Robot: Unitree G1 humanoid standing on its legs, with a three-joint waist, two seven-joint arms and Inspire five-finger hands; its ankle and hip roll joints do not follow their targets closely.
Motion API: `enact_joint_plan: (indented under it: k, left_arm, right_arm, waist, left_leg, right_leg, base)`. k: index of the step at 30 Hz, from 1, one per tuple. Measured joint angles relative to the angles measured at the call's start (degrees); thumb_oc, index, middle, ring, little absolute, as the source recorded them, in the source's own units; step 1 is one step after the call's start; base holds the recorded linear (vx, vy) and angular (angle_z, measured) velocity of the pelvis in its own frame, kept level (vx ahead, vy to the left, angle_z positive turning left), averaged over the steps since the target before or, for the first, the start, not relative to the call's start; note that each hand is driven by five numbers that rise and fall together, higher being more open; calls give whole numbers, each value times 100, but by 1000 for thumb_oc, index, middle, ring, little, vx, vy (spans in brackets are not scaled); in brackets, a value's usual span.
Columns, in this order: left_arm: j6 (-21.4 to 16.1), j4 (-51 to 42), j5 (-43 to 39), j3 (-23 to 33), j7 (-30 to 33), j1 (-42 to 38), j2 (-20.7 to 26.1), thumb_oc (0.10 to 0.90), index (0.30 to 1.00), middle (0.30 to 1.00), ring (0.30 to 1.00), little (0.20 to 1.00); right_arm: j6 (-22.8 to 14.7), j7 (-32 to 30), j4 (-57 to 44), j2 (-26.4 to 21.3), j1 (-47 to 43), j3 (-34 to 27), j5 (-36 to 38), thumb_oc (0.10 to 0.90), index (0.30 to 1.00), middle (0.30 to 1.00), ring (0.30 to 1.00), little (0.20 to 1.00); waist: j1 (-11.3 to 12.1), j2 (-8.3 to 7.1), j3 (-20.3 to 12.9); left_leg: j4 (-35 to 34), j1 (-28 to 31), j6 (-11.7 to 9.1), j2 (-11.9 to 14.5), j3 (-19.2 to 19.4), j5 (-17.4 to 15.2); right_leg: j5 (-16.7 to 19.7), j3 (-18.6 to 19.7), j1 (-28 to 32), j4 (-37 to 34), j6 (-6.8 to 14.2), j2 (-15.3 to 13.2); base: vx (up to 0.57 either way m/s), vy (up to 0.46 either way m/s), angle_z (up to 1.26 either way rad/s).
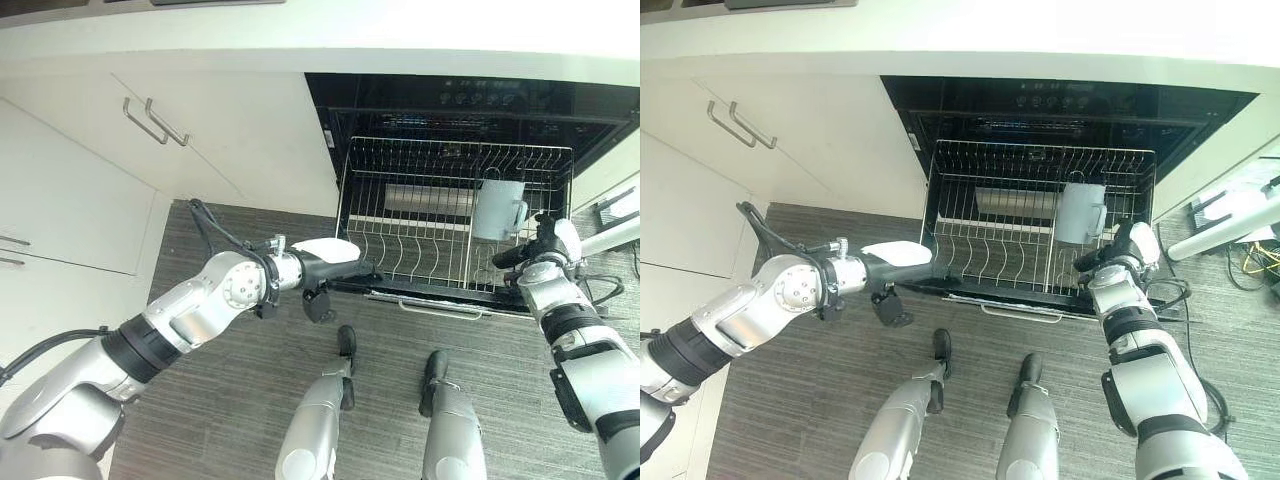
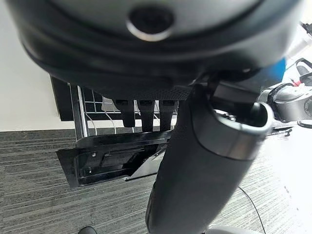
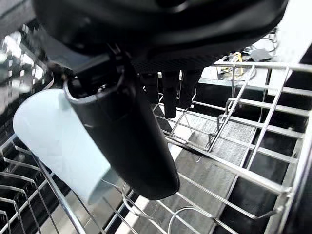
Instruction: Place the dishes in the dishwasher.
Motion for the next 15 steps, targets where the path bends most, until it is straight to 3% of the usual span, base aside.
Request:
enact_joint_plan:
  k: [4,7,13,15]
  left_arm:
    - [9,-99,1,17,-160,-40,52,800,900,900,900,900]
    - [20,-271,10,57,-351,-44,57,800,900,900,900,900]
    - [22,-305,21,186,-444,43,59,800,900,900,900,900]
    - [21,-309,24,437,-422,286,59,800,900,900,900,900]
  right_arm:
    - [135,996,304,-279,-85,-10,-17,800,900,900,900,900]
    - [137,1162,412,-340,-49,-74,86,800,900,900,900,900]
    - [-253,547,11,-238,436,-364,664,800,900,900,900,900]
    - [-467,205,-689,-87,957,-458,773,800,900,900,900,900]
  waist:
    - [207,-122,-115]
    - [292,-195,-154]
    - [247,-293,-149]
    - [192,-354,-134]
  left_leg:
    - [15,-49,-47,75,-78,18]
    - [15,-72,-62,95,-143,24]
    - [46,-79,19,80,-59,-5]
    - [102,-81,39,81,37,-67]
  right_leg:
    - [-44,-75,0,-45,-2,80]
    - [-65,-117,18,-53,-25,117]
    - [18,-70,31,-135,-54,110]
    - [29,33,3,-170,-36,106]
  base:
    - [-6,-108,4]
    - [-7,-45,7]
    - [-4,46,-5]
    - [-15,99,-18]
